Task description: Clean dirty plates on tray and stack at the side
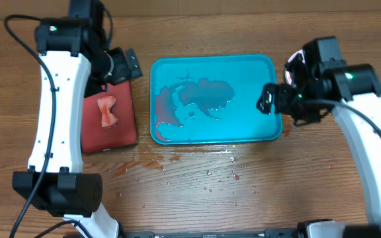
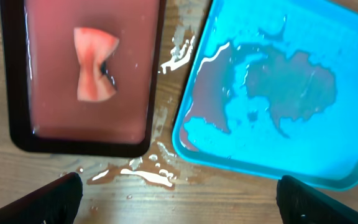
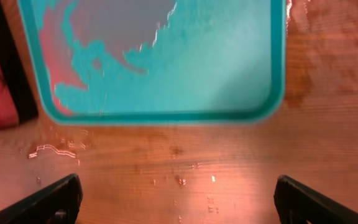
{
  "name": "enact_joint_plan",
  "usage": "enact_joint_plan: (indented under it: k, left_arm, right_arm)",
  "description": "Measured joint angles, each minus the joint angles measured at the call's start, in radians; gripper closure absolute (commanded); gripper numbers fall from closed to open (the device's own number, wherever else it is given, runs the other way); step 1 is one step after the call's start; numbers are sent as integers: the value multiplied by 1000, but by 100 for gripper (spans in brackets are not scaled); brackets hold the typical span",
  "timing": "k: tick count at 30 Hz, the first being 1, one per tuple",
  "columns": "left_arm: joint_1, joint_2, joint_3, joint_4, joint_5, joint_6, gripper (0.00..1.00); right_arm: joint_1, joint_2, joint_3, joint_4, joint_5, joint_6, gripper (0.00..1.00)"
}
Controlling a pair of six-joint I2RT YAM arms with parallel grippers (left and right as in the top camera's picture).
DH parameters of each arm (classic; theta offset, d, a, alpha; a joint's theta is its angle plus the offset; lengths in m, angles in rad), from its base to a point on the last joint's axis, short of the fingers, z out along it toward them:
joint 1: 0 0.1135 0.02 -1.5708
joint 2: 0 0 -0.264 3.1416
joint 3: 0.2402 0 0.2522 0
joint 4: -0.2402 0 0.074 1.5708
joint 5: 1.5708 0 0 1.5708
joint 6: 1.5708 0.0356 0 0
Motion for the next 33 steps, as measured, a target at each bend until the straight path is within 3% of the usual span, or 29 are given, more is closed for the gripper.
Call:
enact_joint_plan:
  k: [4,10,17,23,33]
  left_arm:
    - [-37,-96,-100,19,-32,-14,0]
    - [-136,-434,-385,188,-65,-39,0]
    - [-208,-806,-755,312,-164,-203,0]
    - [-208,-835,-878,327,-224,-272,0]
    - [-208,-749,-883,332,-240,-294,0]
  right_arm:
    - [0,-111,-8,-64,15,-33,0]
    - [0,-301,-113,-47,27,-51,0]
    - [0,-373,-189,12,37,-59,0]
    - [0,-358,-190,25,38,-59,0]
    - [0,-330,-190,25,38,-59,0]
